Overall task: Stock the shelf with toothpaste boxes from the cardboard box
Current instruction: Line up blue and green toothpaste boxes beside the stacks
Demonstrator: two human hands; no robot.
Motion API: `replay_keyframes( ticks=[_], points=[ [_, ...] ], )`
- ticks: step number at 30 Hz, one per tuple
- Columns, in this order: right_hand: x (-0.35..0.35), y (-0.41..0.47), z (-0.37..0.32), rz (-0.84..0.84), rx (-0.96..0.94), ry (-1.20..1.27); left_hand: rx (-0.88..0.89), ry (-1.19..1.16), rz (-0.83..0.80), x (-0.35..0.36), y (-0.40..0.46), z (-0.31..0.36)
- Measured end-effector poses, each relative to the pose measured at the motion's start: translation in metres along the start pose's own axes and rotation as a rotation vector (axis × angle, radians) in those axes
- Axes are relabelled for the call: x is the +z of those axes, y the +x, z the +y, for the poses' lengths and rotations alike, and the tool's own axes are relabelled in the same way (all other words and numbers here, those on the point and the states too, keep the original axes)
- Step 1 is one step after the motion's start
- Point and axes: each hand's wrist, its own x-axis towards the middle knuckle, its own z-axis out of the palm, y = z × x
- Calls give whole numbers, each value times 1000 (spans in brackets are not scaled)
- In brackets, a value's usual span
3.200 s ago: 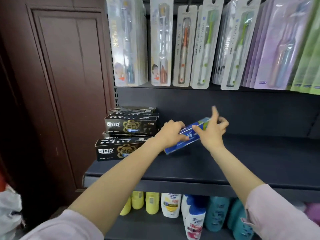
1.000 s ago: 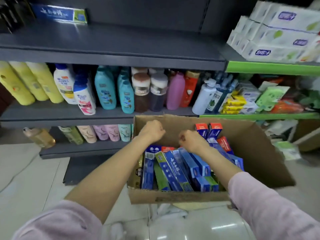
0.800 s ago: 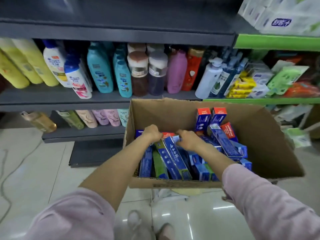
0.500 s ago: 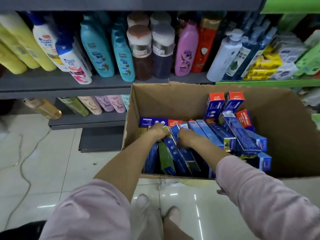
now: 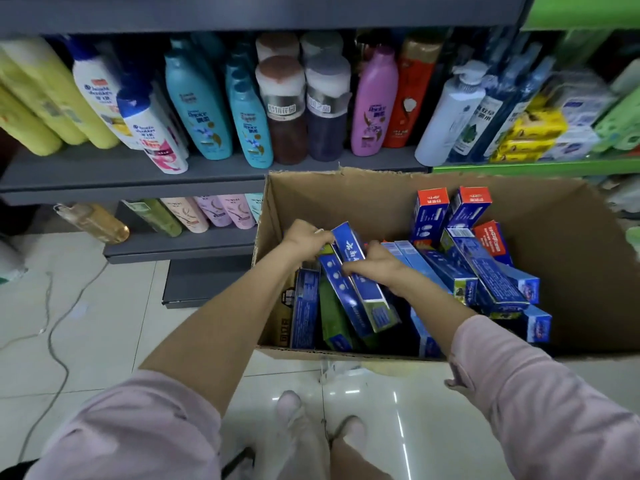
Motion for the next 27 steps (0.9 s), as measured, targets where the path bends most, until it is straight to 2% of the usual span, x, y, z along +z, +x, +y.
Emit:
replay_keyframes(
  ticks=[4, 7, 9, 11, 13, 15, 21, 24, 27],
  points=[
    [-18, -22, -23, -31, -125, 248, 81, 12, 102, -25, -22, 36],
    [-30, -41, -40, -10, -205, 416, 153, -183, 106, -40, -40, 57],
    [-37, -53, -54, 19, -231, 568, 199, -284, 63, -49, -57, 70],
    [-42, -62, -74, 24, -273, 674, 173, -271, -28, -59, -78, 79],
    [-44, -70, -95, 36, -333, 694, 148, -280, -136, -74, -98, 87],
    [-44, -80, -117, 39, -403, 677, 202, -298, -155, -92, -111, 94],
    [-36, -92, -185, 26, -528, 649, 410, -263, 207, -162, -129, 111],
    [-20, -92, -226, 9, -577, 679, 442, -453, 255, -201, -127, 116],
    [-5, -82, -272, 30, -628, 655, 473, -372, 417, -248, -117, 115]
  ],
)
